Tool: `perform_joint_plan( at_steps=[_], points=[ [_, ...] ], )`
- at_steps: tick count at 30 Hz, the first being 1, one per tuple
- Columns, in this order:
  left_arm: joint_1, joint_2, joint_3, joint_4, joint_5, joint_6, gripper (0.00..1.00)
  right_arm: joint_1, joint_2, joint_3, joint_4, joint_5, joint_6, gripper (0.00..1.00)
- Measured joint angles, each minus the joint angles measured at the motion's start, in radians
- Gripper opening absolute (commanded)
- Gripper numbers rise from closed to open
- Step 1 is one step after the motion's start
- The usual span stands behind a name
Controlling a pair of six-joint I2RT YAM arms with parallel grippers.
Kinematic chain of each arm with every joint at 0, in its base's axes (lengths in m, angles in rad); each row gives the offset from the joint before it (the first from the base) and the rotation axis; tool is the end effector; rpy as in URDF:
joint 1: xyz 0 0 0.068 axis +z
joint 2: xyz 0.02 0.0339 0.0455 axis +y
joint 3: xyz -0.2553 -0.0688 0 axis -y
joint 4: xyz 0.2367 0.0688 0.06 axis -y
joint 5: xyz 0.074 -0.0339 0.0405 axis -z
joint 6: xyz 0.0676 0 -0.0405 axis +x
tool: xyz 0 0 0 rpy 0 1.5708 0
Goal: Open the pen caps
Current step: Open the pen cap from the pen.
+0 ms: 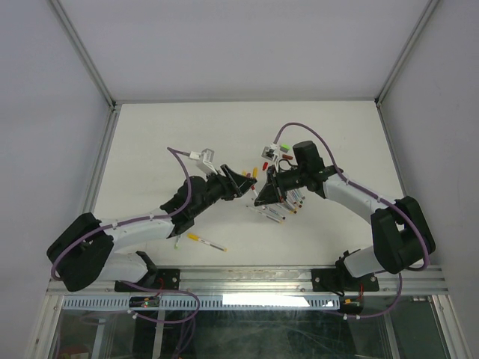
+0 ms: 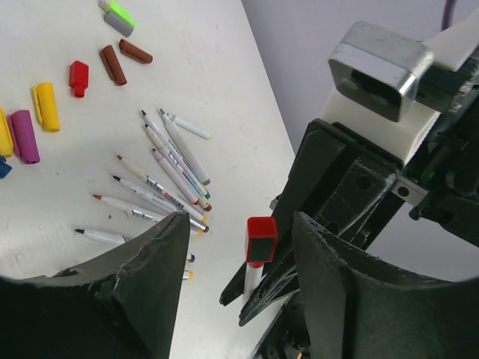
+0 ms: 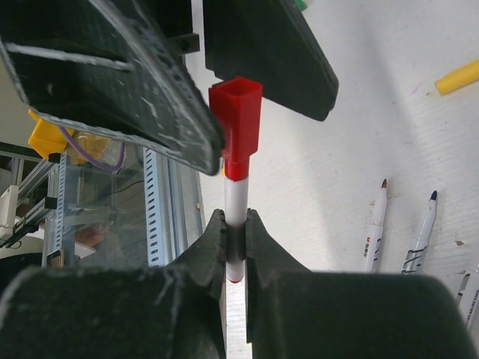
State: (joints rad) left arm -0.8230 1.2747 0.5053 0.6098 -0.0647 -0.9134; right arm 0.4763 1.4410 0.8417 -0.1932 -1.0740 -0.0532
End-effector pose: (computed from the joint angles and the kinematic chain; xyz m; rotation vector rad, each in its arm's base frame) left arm 0.2051 -0.2147 0.2136 -0.1376 1.8874 -1.1903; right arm 0.2312 0.1862 0.2070 -1.0938 1.9824 1.4697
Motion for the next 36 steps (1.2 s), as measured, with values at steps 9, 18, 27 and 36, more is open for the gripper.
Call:
perform_joint_plan(
  at_steps=[9, 18, 27, 36],
  points=[
    [0.0, 0.048, 0.018, -0.005, 0.023, -0.023, 0.31, 0.0, 0.0, 0.0, 0.0, 0.012, 0.0, 0.0],
    [-0.001, 0.069, 0.053, -0.011, 0.046, -0.015, 0.0, -0.004, 0.0, 0.0, -0.012, 0.029, 0.001, 0.0],
    [0.137, 0.019, 0.114, -0.109, 0.134, 0.015, 0.0, 0.003, 0.013, 0.063, 0.055, 0.061, -0.01, 0.0],
    [0.405, -0.072, 0.164, -0.124, -0.066, 0.019, 0.0, 0.028, 0.033, 0.058, -0.106, 0.041, -0.085, 0.0]
  ],
)
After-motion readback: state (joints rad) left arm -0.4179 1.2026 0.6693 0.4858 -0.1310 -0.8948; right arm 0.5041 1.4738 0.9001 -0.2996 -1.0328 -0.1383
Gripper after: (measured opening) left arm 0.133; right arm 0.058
